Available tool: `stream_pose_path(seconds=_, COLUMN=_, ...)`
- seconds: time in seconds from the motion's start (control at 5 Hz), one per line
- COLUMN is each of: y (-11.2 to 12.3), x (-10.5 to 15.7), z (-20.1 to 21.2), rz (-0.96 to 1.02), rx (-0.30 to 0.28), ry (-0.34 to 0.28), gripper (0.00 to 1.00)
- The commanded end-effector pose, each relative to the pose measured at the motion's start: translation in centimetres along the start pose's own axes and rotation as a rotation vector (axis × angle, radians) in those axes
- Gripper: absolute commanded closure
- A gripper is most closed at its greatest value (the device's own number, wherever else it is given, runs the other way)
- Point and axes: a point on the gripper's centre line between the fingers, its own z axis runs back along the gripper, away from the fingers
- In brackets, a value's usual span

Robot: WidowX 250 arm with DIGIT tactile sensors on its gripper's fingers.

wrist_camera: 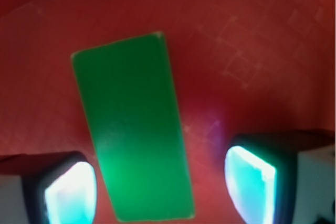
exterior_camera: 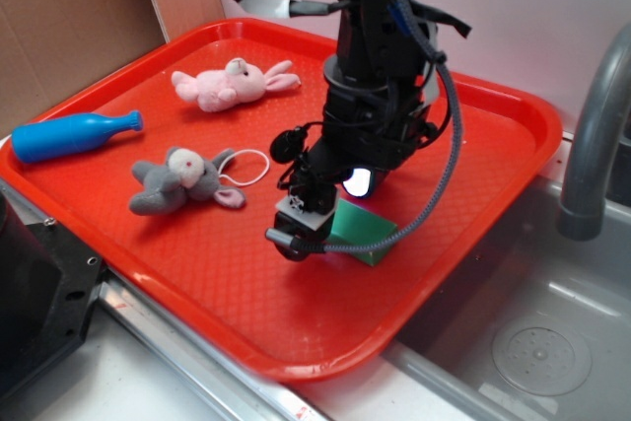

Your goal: Grab the green block.

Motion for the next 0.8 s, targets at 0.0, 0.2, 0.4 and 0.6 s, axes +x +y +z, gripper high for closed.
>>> stream_pose_path(seconds=0.0, y=-0.7, x=-1.3, z=-0.2, rz=0.011, rx=0.036, ry=-0.016, gripper=0.0)
stream_pose_path(seconds=0.2, y=-0.8, x=-1.8, z=-2.1, rz=0.036, rx=0.14, ry=0.066, gripper=0.0)
stream_pose_path(seconds=0.4, y=-0.8, x=-2.5, z=-3.5, rz=0.058, rx=0.16, ry=0.116, gripper=1.0)
stream_pose_path(seconds=0.6, y=-0.6, x=-2.9, z=-3.2, rz=0.087, rx=0.144, ry=0.089, gripper=1.0)
